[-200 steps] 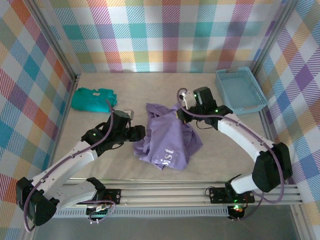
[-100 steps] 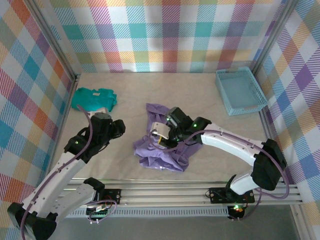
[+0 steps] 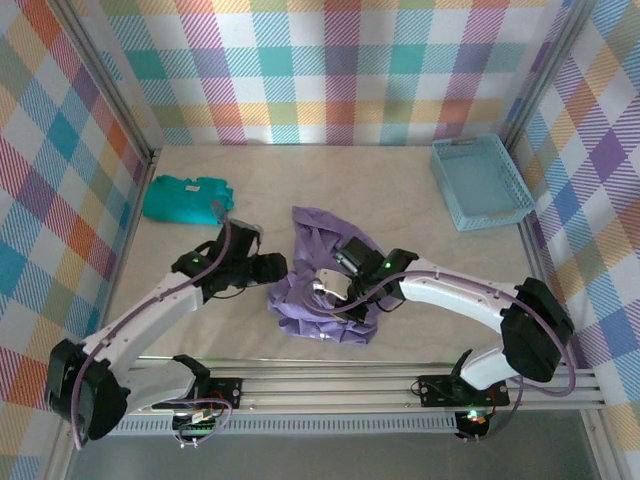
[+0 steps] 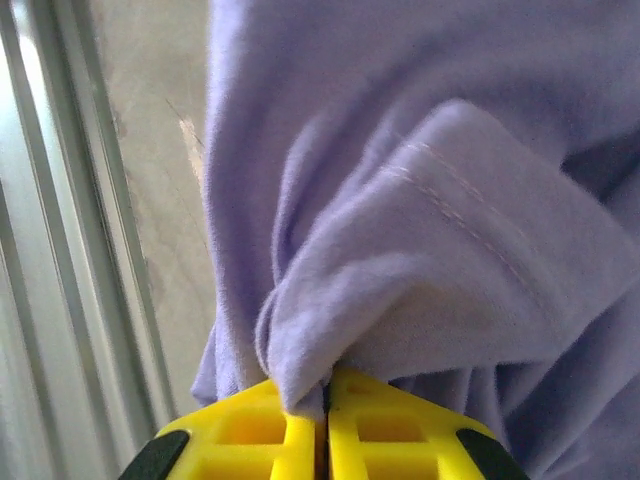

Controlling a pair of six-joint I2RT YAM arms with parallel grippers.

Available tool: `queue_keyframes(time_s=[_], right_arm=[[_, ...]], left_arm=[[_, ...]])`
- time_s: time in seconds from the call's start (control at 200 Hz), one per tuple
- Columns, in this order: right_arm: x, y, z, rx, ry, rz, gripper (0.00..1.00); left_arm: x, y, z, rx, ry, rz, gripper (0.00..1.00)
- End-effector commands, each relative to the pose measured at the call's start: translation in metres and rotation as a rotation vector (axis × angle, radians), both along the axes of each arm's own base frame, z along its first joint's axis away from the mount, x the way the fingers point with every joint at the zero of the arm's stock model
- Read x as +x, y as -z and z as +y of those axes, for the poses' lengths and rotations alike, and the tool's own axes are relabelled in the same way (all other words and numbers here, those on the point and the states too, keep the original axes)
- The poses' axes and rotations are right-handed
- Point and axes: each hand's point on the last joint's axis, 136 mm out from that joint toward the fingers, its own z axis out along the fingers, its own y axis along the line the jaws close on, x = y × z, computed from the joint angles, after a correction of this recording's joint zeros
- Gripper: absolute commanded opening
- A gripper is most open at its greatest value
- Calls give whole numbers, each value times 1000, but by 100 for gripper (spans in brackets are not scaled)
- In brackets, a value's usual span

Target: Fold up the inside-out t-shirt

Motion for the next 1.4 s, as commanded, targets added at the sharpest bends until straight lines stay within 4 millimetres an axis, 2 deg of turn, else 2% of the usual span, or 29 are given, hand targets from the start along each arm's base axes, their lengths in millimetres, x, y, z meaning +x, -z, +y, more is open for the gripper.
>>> queue_keyframes(time_s=[0.0, 0.08, 0.165, 0.265, 0.345, 0.49, 0.645, 0.765, 0.975, 1.055, 1.16, 1.274, 1.394], right_arm=[[-3, 5, -23, -14, 282, 122, 14], [9, 2, -36, 37, 448, 138, 21], [21, -3, -47, 104, 581, 137, 28], [29, -10, -56, 148, 644, 96, 35], [29, -19, -48, 214, 615, 86, 41], [36, -27, -31, 301, 620, 119, 50], [50, -25, -24, 324, 680, 170, 54], [53, -32, -19, 356, 682, 195, 58], [49, -48, -35, 307, 714, 141, 61], [48, -53, -33, 278, 707, 118, 62], [52, -47, -27, 188, 716, 89, 63], [63, -32, -38, 77, 787, 50, 62], [66, -28, -30, 73, 784, 76, 61]], left_arm=[[-9, 6, -30, -32, 134, 5, 66], [-9, 6, -44, -46, 188, -17, 66], [-8, 12, -50, -36, 220, -3, 66], [-15, 15, -61, -64, 270, 32, 65], [-22, 18, -69, -90, 307, 44, 64], [-28, 32, -65, -62, 299, 83, 61], [-32, 38, -63, -60, 287, 89, 61], [-31, 38, -59, -43, 277, 82, 62], [-29, 37, -56, -21, 268, 69, 62], [-27, 37, -54, -10, 262, 63, 62], [-26, 36, -53, -3, 257, 58, 61], [-26, 35, -52, 1, 253, 56, 62], [-26, 32, -49, 7, 249, 47, 62]])
